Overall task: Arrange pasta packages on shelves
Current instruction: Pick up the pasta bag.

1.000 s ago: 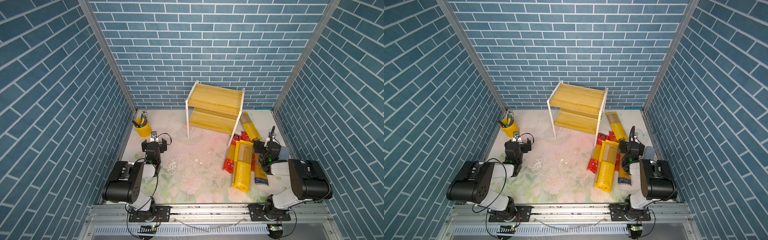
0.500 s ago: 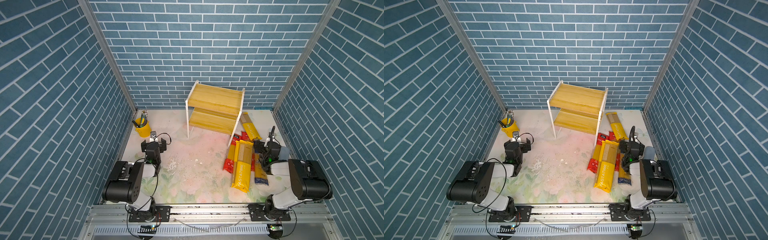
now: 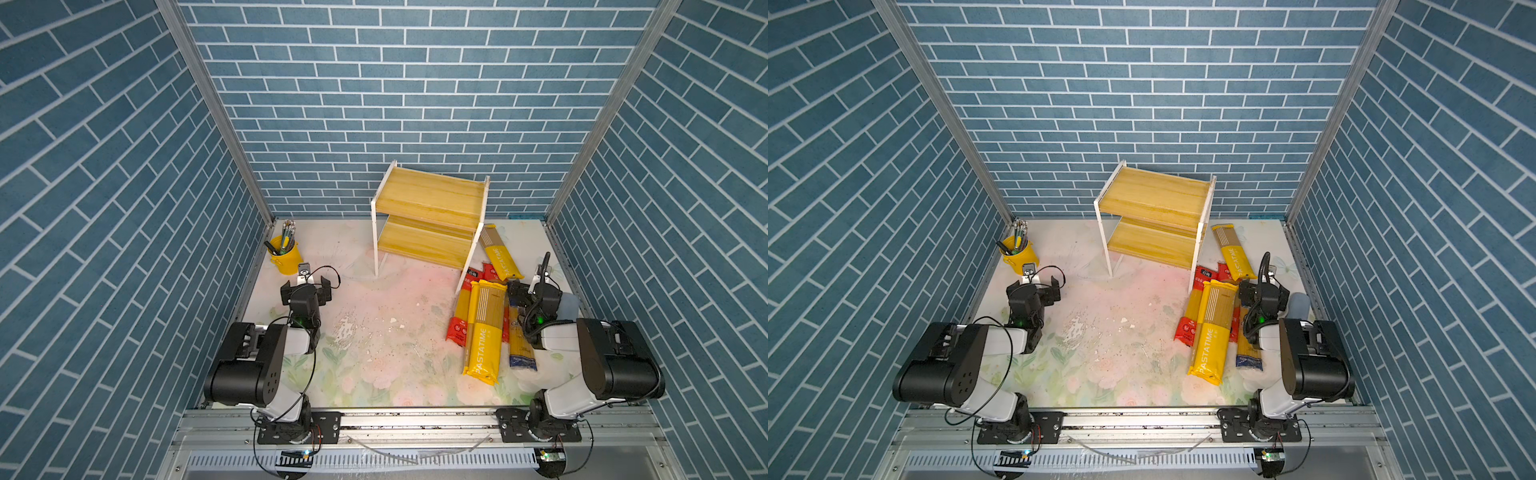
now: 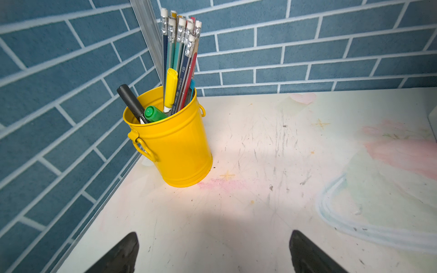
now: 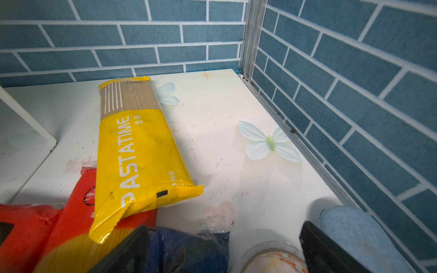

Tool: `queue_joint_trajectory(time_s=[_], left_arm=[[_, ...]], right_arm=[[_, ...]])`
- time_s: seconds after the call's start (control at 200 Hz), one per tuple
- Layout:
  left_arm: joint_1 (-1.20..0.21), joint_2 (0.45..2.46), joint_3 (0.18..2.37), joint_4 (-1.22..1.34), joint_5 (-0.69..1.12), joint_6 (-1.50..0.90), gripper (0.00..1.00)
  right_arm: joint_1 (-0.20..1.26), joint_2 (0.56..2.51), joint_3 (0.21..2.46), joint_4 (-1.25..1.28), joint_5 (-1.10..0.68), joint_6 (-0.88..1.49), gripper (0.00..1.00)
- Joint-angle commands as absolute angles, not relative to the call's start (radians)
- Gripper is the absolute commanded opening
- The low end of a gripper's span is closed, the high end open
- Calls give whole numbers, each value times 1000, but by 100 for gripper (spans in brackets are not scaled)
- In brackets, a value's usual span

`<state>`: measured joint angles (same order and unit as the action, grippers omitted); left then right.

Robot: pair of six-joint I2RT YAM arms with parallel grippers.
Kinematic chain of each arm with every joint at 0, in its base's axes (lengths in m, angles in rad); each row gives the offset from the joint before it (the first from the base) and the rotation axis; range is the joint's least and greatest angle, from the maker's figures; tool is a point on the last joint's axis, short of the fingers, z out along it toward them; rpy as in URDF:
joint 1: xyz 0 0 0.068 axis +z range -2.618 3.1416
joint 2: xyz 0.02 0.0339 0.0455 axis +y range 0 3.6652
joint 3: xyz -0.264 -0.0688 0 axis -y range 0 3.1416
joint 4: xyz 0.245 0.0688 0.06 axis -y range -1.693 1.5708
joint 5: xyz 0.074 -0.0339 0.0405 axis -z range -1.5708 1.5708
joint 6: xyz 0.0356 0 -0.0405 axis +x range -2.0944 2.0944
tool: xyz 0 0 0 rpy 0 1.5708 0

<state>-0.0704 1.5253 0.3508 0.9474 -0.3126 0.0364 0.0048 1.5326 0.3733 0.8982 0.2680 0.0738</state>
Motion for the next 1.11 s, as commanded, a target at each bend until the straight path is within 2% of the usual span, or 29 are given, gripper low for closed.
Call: queue_joint_trajectory(time_s=[0.0,0.095,0.26,0.4,0.495,0.53,0.57,0.62,0.735,0.805,0.87,0.935,1.0,1.1], left_arm=[[-67,1470,318,947,-309,29,100],[-104,1392,300,922,-385,50,100],[-134,1180,304,693,-458,-13,100],[-183,995,350,420,-541,-84,100],[-204,905,418,211,-607,-207,100],[-204,885,451,138,-621,-270,100],[-204,867,488,43,-616,-357,100],[-202,852,519,-29,-534,-417,100],[-202,799,552,-129,-291,-560,100],[-195,757,538,-108,-122,-590,99],[-196,741,548,-116,-14,-603,86],[-211,778,592,-180,71,-614,76],[-287,821,624,-236,71,-612,75],[-480,854,619,-244,-45,-602,80]], right_arm=[[15,1450,331,917,295,67,99],[23,1339,353,789,324,65,99],[66,1196,398,614,438,115,99],[139,1105,612,72,593,231,99],[139,1085,726,-200,494,498,99],[117,1082,742,-254,359,538,98],[85,1080,748,-266,193,552,93],[76,1074,761,-298,104,583,87],[74,1090,803,-440,10,624,81],[75,1107,823,-538,-58,639,74],[83,1091,798,-601,-119,671,69],[116,1048,756,-661,-98,697,68],[155,1016,719,-698,-69,707,69],[191,1012,659,-671,-112,701,73]])
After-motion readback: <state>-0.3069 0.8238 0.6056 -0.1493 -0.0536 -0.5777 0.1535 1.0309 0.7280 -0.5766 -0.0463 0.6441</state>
